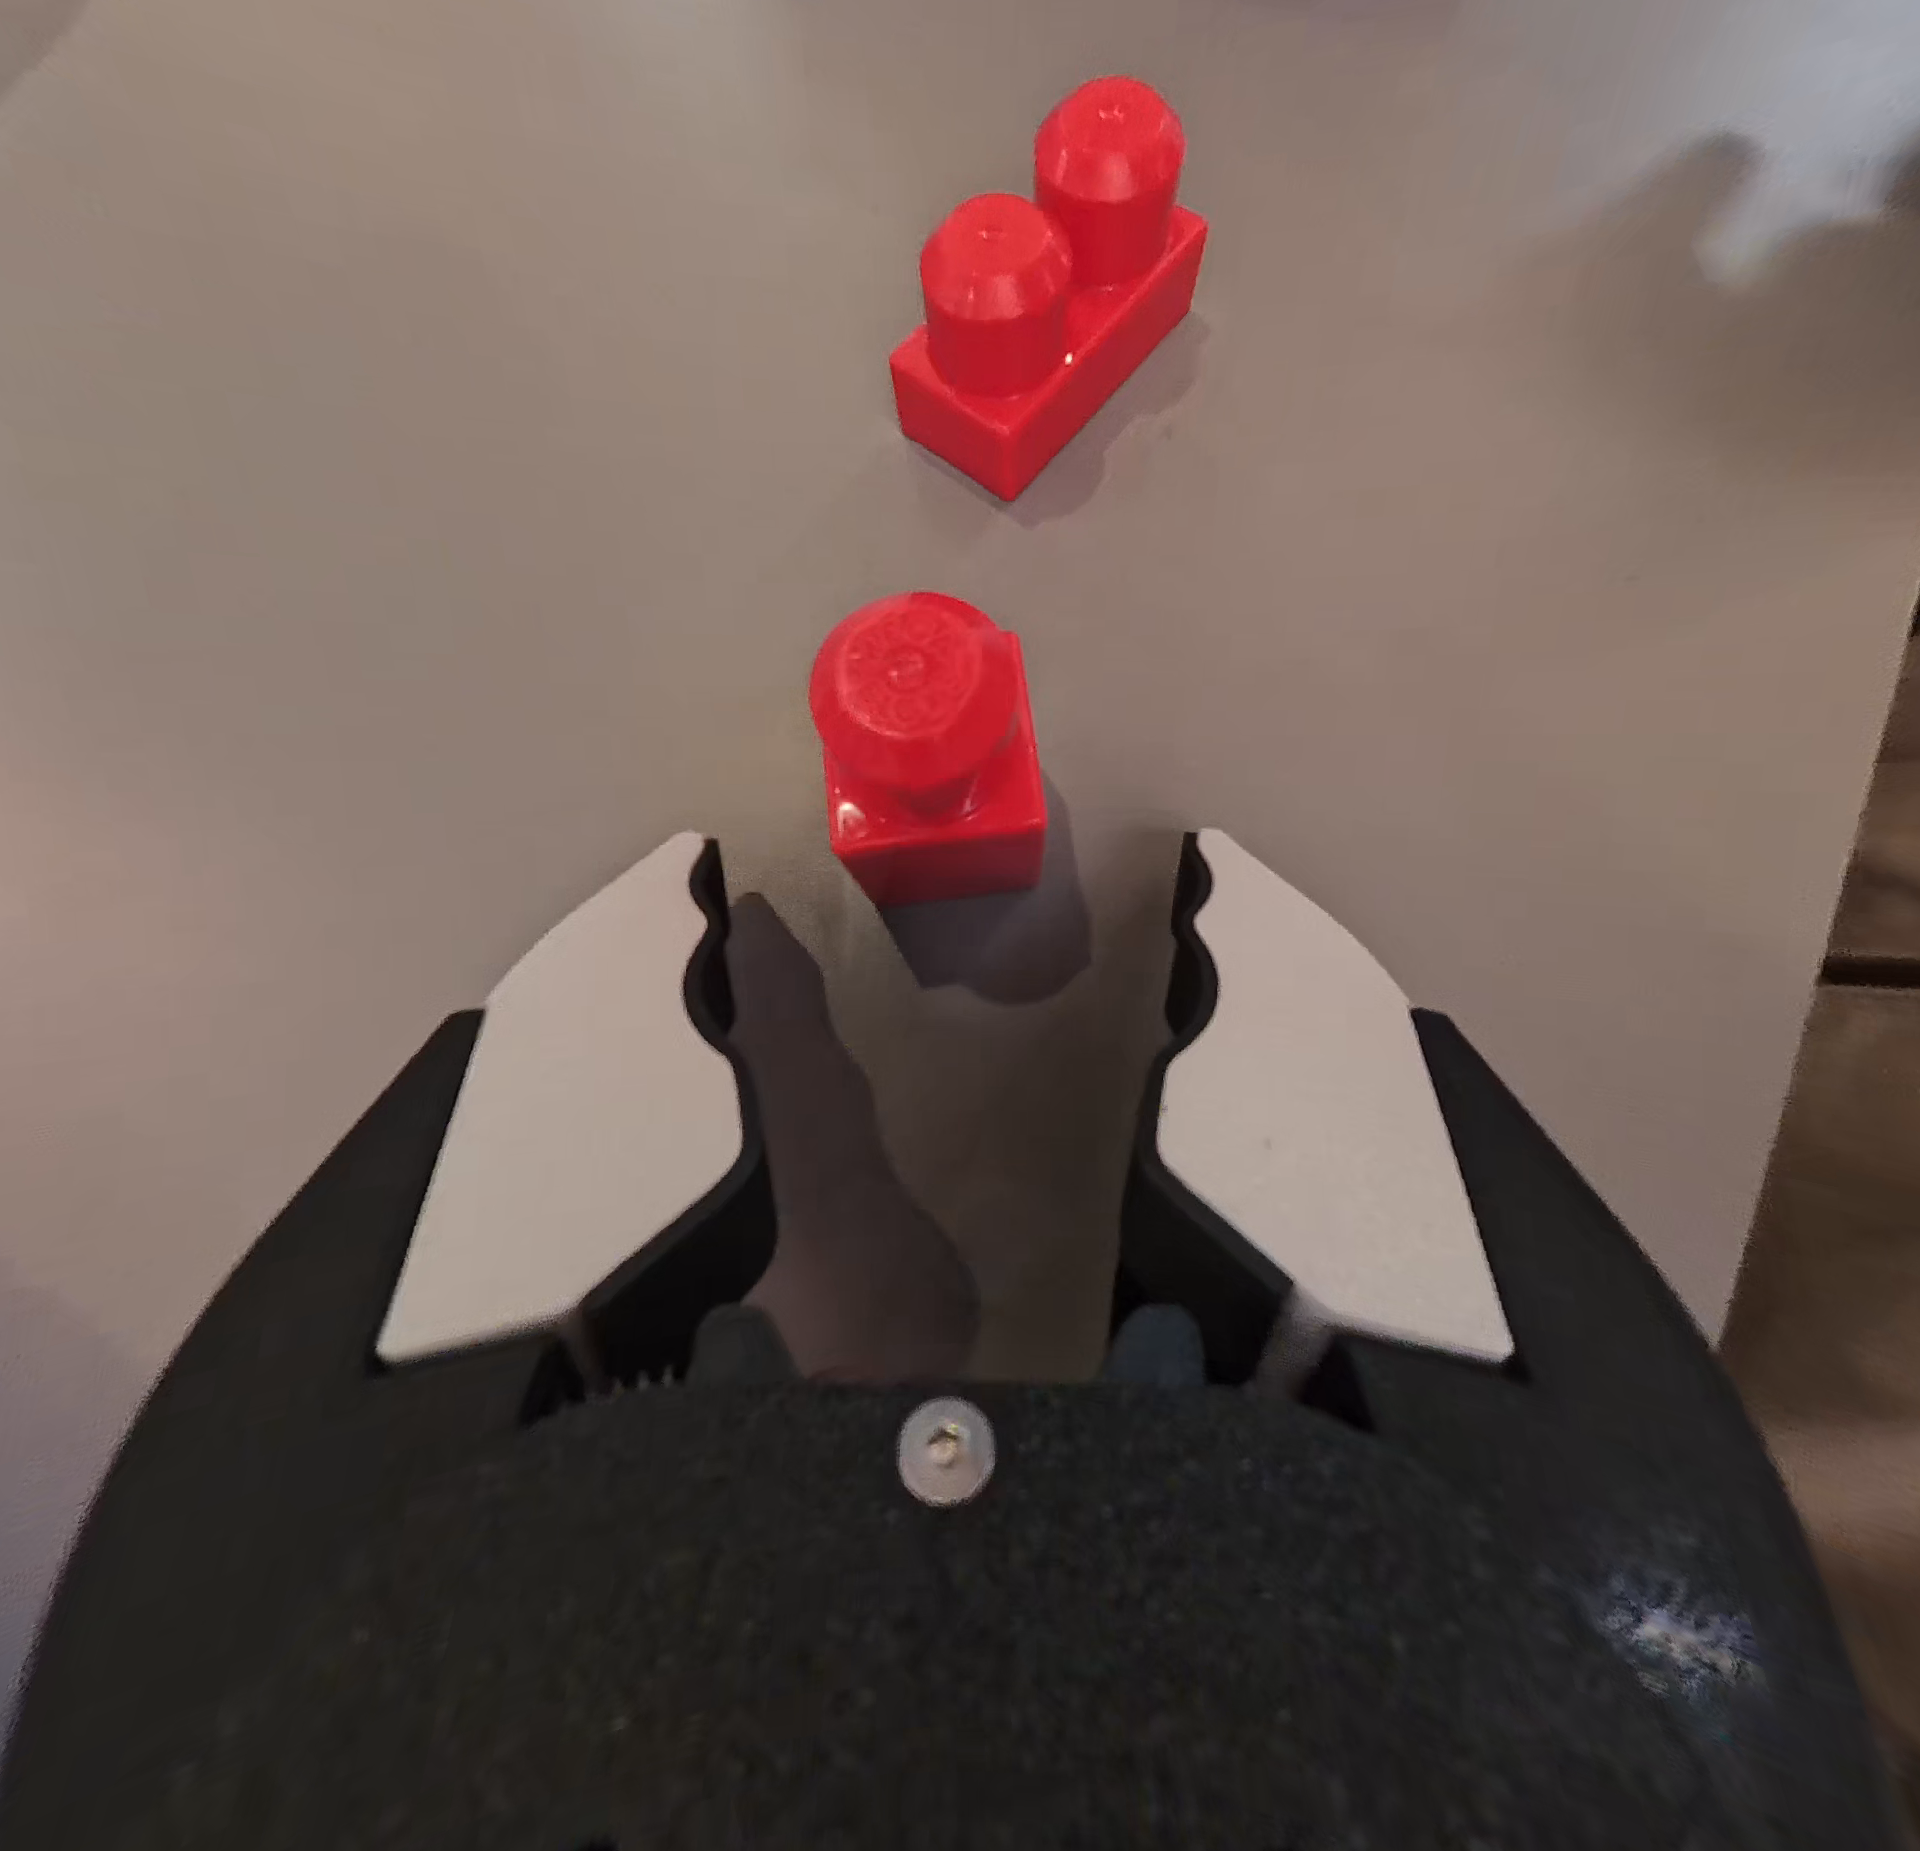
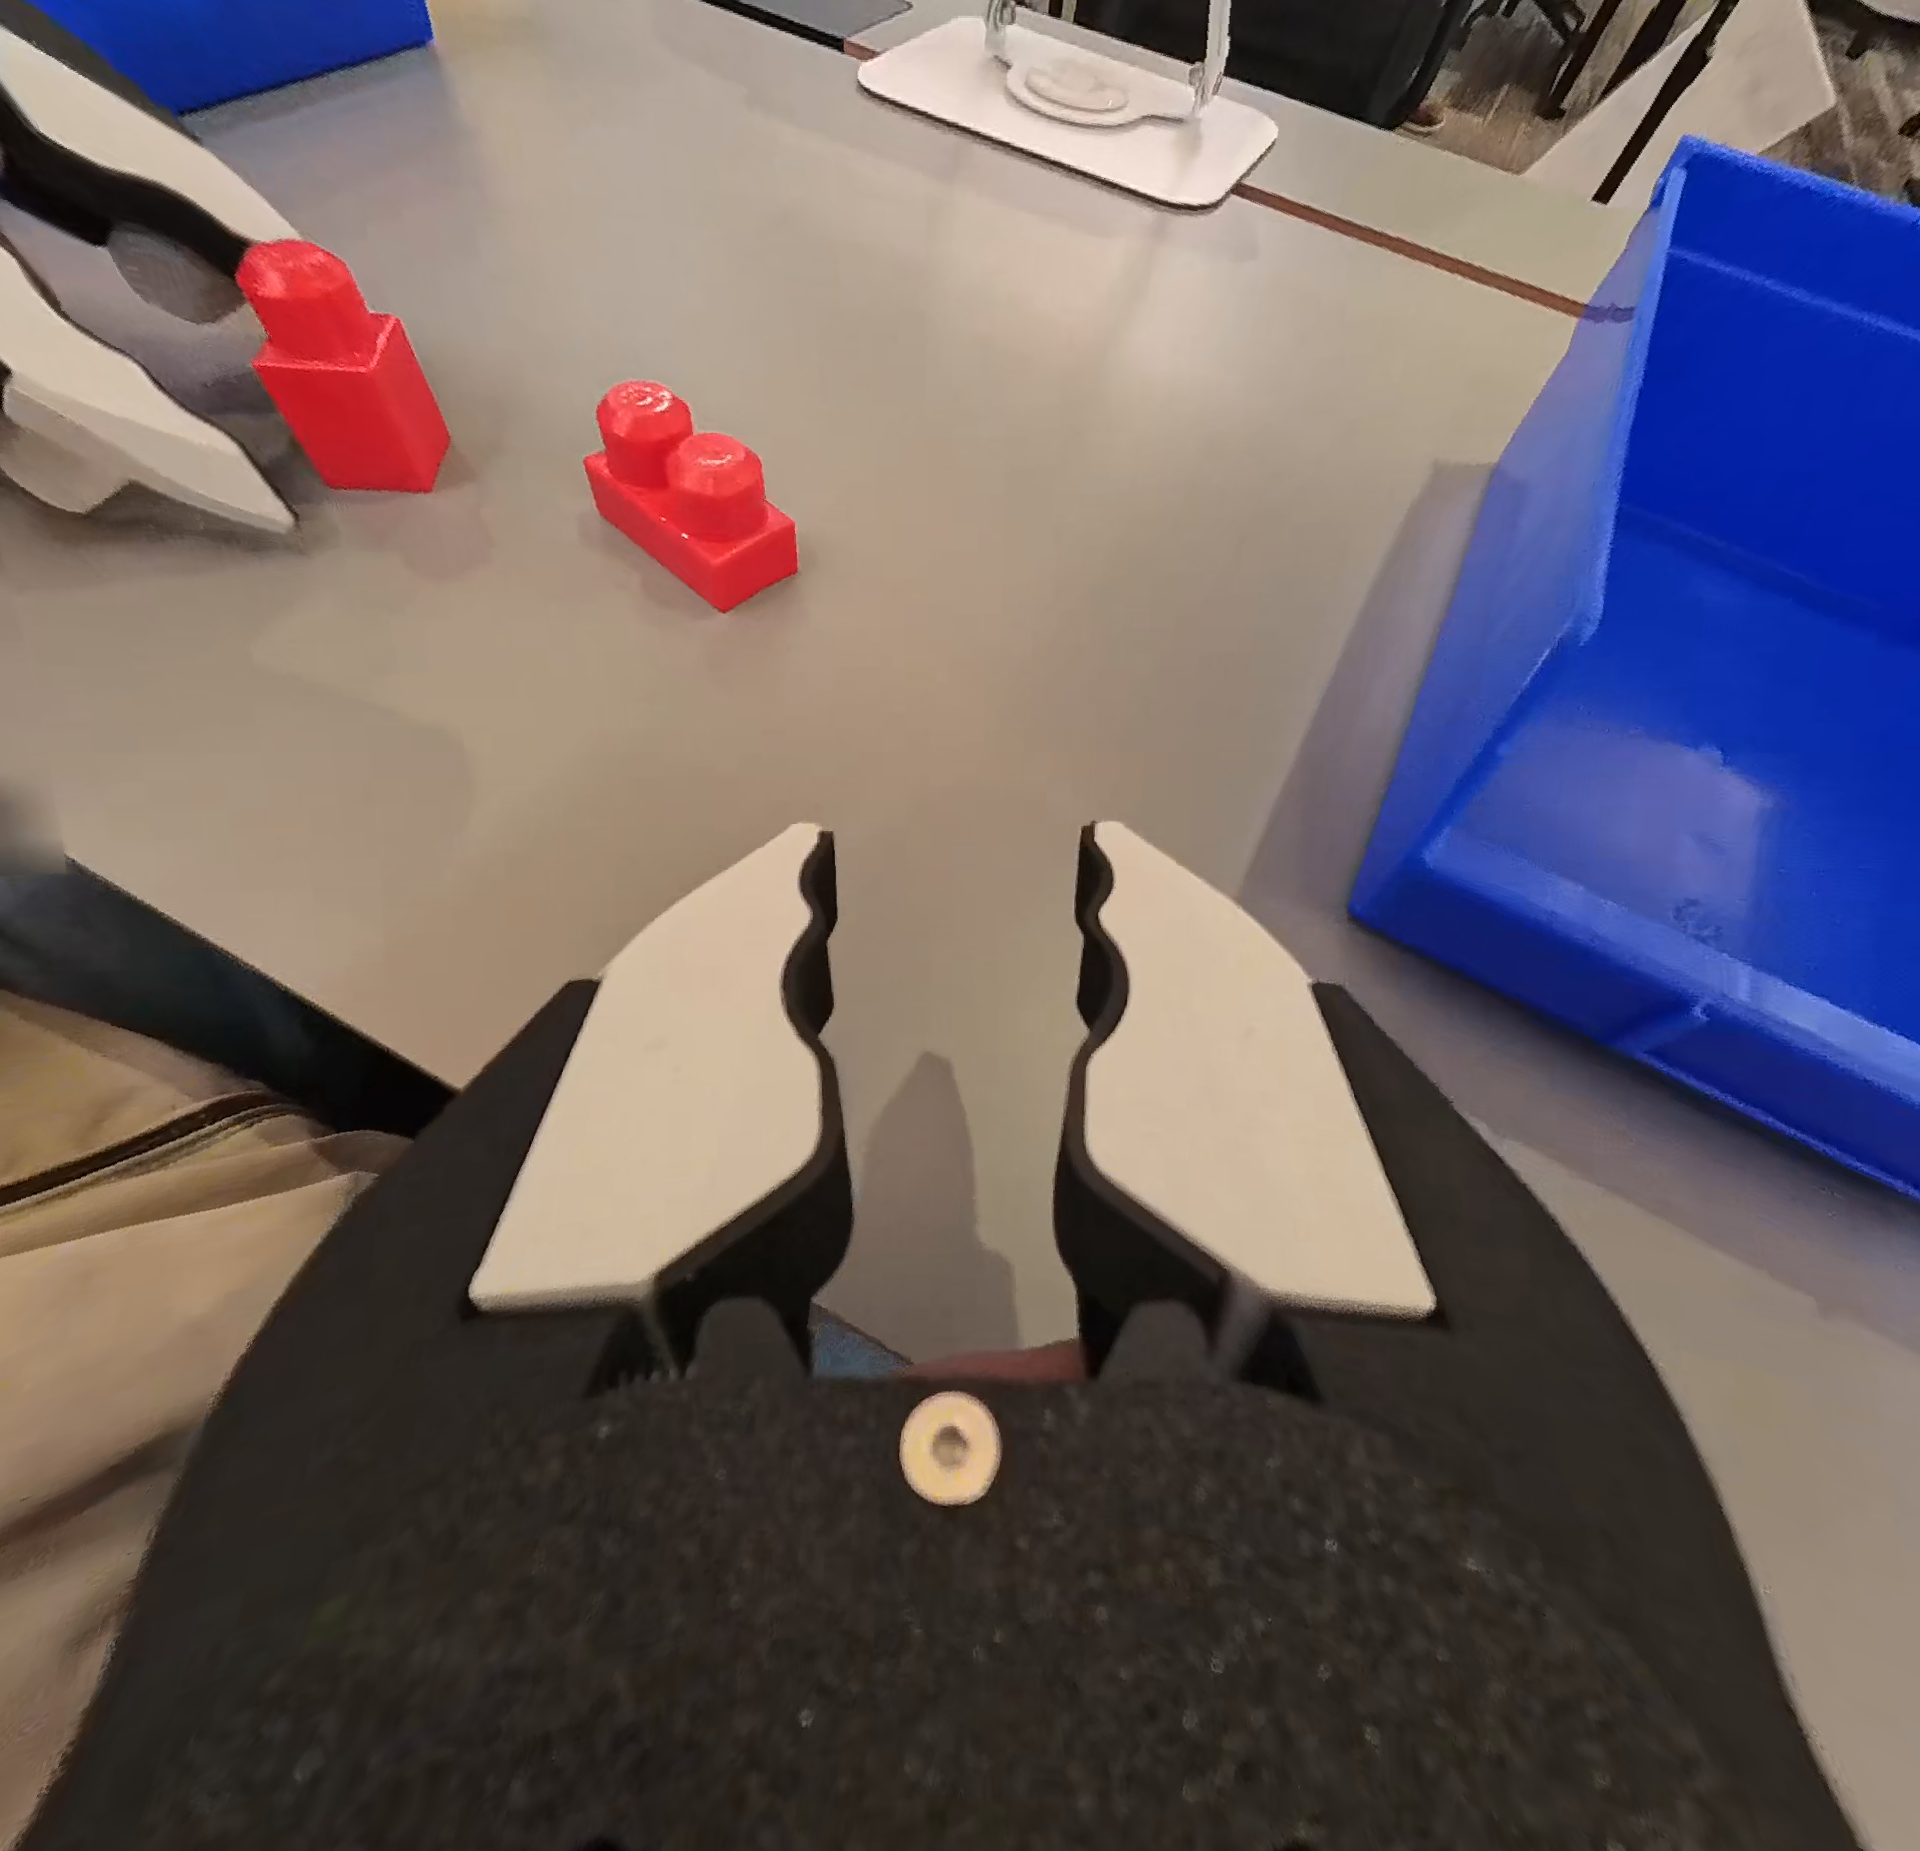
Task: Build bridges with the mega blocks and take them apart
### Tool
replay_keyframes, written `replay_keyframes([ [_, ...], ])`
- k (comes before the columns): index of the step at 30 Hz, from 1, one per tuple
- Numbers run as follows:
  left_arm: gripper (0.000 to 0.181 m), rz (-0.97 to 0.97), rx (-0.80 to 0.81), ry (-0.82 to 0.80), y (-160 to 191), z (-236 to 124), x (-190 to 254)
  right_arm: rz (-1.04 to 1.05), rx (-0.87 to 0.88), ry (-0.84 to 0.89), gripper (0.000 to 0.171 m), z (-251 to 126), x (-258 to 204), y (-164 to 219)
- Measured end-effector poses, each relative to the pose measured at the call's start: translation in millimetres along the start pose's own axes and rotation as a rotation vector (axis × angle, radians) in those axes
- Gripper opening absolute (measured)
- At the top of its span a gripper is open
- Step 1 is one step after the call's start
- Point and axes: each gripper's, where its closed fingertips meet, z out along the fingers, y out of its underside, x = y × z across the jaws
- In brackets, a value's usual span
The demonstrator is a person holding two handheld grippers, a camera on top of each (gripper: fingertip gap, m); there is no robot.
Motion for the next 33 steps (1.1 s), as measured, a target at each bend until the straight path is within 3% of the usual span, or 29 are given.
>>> replay_keyframes([
  [7, 0.081, -0.091, 0.096, -0.135, 6.2, -30.2, -5.2, -0.045, -0.049, -0.054, 0.047, -12.1, -16.6, 13.3],
  [11, 0.079, -0.128, 0.152, -0.166, 9.4, -48.1, 0.2, -0.14, -0.113, -0.219, 0.048, -30.7, -55.3, 31.7],
  [14, 0.078, -0.13, 0.159, -0.175, 14.5, -55.9, 8.3, -0.234, -0.241, -0.386, 0.047, -50.8, -86.7, 61.8],
  [17, 0.078, -0.121, 0.15, -0.194, 19.8, -59.8, 12.4, -0.232, -0.428, -0.501, 0.057, -57.2, -101.7, 100.9],
  [20, 0.078, -0.123, 0.159, -0.202, 20.2, -63.8, 15.0, -0.223, -0.563, -0.514, 0.055, -55.9, -100.2, 135.9],
  [26, 0.077, -0.134, 0.192, -0.204, 20.0, -70.4, 17.6, -0.187, -0.657, -0.421, 0.054, -26.9, -84.7, 176.1],
  [29, 0.076, -0.132, 0.201, -0.206, 19.6, -72.1, 17.7, -0.251, -0.669, -0.376, 0.055, -20.0, -83.0, 177.3],
  [33, 0.076, -0.111, 0.199, -0.212, 19.6, -72.6, 20.8, -0.347, -0.734, -0.44, 0.06, -18.8, -99.7, 186.6],
])
